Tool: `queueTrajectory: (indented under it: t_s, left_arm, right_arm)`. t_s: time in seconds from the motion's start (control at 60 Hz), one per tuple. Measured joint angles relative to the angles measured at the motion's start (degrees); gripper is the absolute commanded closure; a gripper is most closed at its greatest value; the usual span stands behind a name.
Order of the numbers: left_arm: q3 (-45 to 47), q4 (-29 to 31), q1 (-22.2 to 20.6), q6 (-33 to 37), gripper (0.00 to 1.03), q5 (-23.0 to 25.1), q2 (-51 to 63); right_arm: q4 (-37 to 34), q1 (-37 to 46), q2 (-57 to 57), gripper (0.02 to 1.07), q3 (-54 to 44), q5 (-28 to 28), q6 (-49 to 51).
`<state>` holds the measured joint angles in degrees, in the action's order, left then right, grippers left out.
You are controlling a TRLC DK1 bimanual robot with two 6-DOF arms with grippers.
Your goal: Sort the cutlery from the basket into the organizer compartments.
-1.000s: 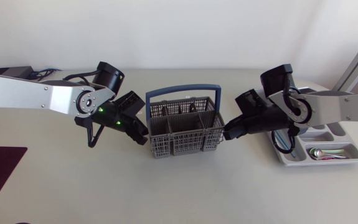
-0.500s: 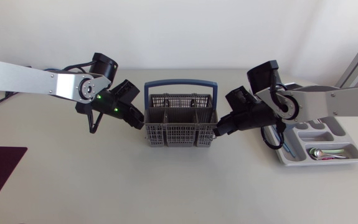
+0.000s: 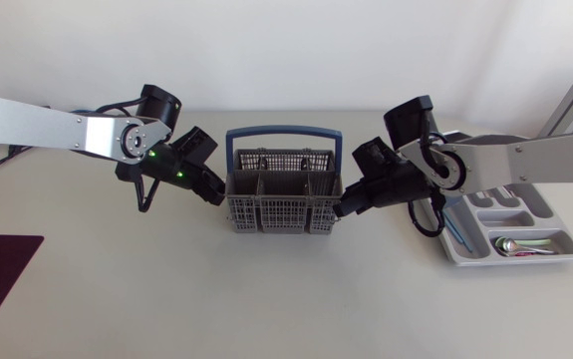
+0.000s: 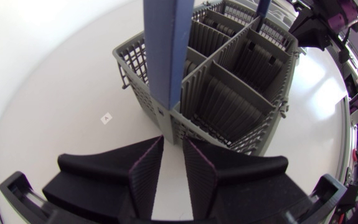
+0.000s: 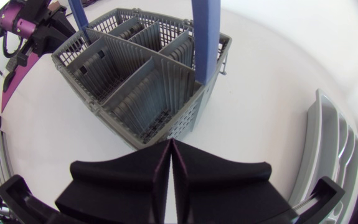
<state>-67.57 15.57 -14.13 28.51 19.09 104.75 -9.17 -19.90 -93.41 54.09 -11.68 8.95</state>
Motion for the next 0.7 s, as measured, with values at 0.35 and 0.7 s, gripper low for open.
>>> queueTrajectory:
  t_s: [0.35,0.7]
  left_arm:
    - [0.2,0.0,1.7,0.0,0.73,0.2,0.0]
    - [8.3,-0.1,7.8,0.1,0.52,0.2,-12.0]
  right_arm:
    - [2.1,0.6,0.4,0.98,-1.8,6.4,0.0]
    - [4.4,9.7,10.9,0.61,-8.3,9.6,2.9]
